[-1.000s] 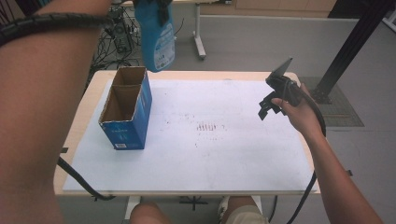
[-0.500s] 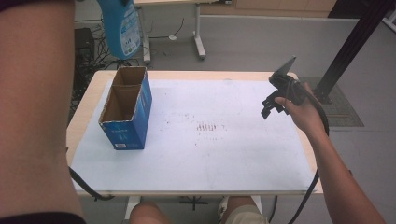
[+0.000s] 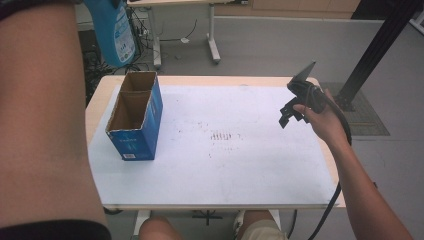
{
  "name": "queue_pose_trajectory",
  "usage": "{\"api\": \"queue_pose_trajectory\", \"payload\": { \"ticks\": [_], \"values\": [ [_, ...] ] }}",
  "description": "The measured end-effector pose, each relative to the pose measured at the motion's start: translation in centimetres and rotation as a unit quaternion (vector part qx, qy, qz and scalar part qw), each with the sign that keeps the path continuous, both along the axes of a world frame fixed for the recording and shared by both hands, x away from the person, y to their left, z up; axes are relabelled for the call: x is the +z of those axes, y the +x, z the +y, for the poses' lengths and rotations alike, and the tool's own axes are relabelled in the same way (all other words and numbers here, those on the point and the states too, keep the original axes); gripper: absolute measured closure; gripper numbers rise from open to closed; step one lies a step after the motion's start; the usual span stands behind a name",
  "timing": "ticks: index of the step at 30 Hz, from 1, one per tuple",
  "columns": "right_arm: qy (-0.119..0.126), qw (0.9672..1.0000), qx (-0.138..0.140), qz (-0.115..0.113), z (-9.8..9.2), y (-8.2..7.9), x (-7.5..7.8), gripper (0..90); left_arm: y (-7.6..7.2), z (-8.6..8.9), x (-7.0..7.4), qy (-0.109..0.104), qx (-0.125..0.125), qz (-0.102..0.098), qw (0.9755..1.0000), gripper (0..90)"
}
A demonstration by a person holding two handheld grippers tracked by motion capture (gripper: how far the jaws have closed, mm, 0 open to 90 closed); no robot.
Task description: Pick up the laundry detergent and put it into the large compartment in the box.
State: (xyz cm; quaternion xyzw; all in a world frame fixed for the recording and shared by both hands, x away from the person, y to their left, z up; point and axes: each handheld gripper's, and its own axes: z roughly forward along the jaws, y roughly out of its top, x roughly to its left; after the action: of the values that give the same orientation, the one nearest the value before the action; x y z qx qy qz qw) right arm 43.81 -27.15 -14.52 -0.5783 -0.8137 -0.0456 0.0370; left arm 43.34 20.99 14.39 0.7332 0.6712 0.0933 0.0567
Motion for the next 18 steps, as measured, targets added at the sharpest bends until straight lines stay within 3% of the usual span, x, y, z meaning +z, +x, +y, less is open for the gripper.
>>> {"api": "queue_pose_trajectory", "payload": {
  "ticks": [9, 18],
  "values": [
    [0.002, 1.0000, 0.000, -0.001, -0.1, -0.2, -0.1, 9.0, 0.1, 1.1, -1.4, -0.011, 0.020, 0.003, 0.9997, 37.6],
    [0.003, 1.0000, 0.006, -0.001, 0.2, -0.3, -0.3, 9.1, 0.5, 1.9, -4.0, -0.018, 0.038, 0.015, 0.9990, 37.5]
  ]
}}
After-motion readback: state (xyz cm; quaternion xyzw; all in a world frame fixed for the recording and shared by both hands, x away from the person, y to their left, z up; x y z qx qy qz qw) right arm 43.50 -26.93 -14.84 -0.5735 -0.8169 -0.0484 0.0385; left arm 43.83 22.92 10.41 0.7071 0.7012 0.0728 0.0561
